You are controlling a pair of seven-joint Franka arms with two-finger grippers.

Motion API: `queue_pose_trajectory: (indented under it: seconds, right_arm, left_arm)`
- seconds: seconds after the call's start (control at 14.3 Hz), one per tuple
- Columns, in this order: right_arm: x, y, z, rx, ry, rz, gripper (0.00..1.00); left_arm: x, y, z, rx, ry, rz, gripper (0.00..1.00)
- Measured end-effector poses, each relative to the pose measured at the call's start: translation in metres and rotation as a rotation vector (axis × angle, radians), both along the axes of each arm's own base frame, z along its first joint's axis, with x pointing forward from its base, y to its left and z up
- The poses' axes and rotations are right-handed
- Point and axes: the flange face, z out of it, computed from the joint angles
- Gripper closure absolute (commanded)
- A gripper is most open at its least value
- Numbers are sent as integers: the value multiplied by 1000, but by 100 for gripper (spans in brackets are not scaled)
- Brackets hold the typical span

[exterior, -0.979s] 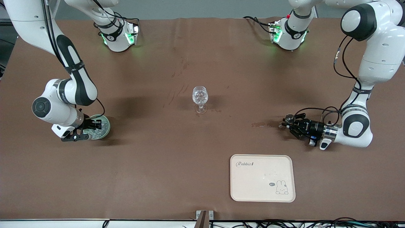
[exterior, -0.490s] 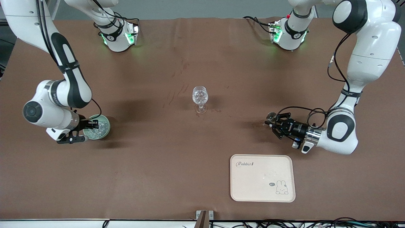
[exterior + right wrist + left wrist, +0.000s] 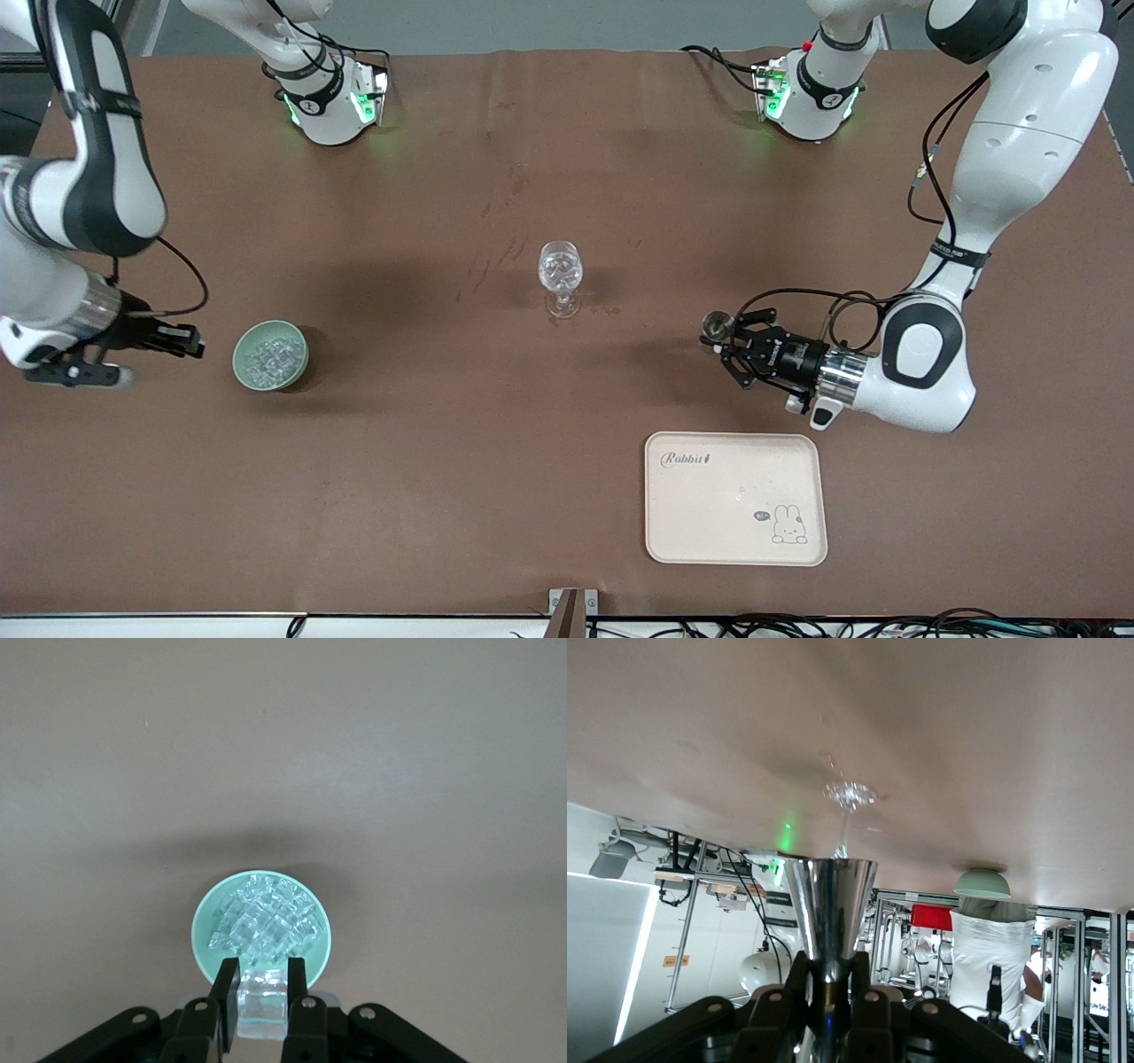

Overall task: Pour wine and add ice with both arms
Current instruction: 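Lift the ice cube with the right gripper while the left gripper carries the jigger, then tilt the metal jigger over the wine glass with the left gripper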

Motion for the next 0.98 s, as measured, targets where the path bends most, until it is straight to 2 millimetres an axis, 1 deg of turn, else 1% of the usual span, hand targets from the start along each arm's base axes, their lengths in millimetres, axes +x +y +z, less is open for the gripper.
queue_pose_trajectory:
  seconds: [0.07,0.28,0.49,0.56,0.63,0.7,0.77,0.84,0.98]
  right_arm:
    - [-5,-1,22,2,-12,-21,100]
    - [-26,-5,96,14,1,-44,100]
    - [-49,-7,174,25,51,-42,100]
    - [-56,-8,194,27,62,-42,100]
    - [-62,-8,211,28,63,-43,100]
    - [-68,-9,223,26,57,-43,100]
    - [-72,-10,230,25,54,-45,100]
    - [-76,-12,234,24,56,-49,100]
    - [-77,-15,233,25,61,-54,100]
  left_arm:
    - [-2,-16,11,14,5,-2,99]
    - [-17,-77,44,123,-8,-41,99]
    - [-42,-137,73,293,-37,-89,99]
    - [-52,-155,80,353,-47,-105,99]
    - [-60,-168,87,404,-52,-115,99]
    - [-68,-178,93,444,-56,-123,99]
    - [-75,-188,98,481,-58,-129,99]
    - [-81,-196,101,525,-58,-131,99]
    - [-92,-209,104,620,-57,-122,99]
